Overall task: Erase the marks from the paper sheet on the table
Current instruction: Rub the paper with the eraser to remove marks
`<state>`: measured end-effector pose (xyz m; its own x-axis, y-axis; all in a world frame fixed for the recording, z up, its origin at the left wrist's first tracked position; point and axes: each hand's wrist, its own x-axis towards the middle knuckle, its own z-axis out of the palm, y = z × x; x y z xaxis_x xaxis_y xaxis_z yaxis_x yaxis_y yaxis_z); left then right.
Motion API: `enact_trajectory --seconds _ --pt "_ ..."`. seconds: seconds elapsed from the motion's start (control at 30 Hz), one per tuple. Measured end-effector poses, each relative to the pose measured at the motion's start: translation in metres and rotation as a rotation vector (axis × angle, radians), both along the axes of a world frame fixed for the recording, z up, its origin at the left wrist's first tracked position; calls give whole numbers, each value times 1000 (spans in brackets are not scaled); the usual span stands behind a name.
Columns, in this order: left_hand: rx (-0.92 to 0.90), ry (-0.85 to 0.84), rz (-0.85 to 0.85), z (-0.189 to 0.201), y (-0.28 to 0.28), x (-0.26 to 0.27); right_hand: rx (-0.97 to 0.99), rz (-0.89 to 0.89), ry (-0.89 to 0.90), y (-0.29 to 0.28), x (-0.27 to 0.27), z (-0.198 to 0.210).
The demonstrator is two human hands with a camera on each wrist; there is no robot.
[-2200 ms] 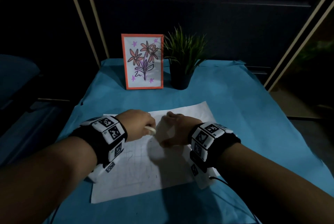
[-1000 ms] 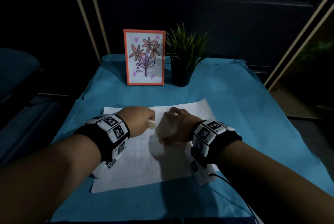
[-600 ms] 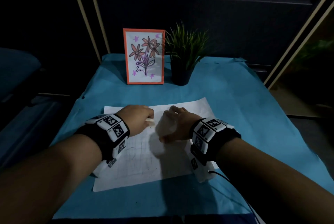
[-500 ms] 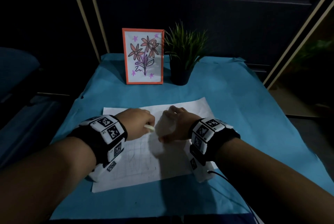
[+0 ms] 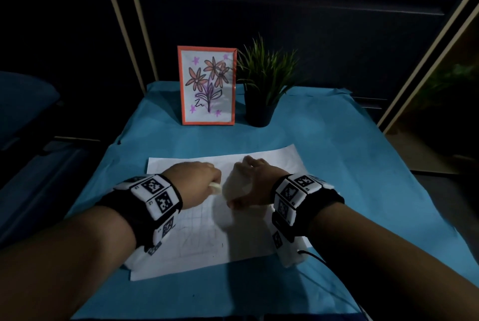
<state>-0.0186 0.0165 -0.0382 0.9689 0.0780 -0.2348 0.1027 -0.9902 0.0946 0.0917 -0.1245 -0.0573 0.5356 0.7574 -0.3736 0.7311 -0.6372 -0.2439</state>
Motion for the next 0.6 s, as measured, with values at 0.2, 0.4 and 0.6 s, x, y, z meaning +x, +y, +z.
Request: enact_trajectory --seconds 0.2,0.4,0.6 --pt "-49 60 -44 -3 -6 -9 -34 -5 -8 -1 -1 1" --pt "-78 -3 34 -6 -4 -10 -40 -11 11 -3 -6 2" --pt "-76 62 -41 -7 -7 -19 -66 22 31 -10 -9 6"
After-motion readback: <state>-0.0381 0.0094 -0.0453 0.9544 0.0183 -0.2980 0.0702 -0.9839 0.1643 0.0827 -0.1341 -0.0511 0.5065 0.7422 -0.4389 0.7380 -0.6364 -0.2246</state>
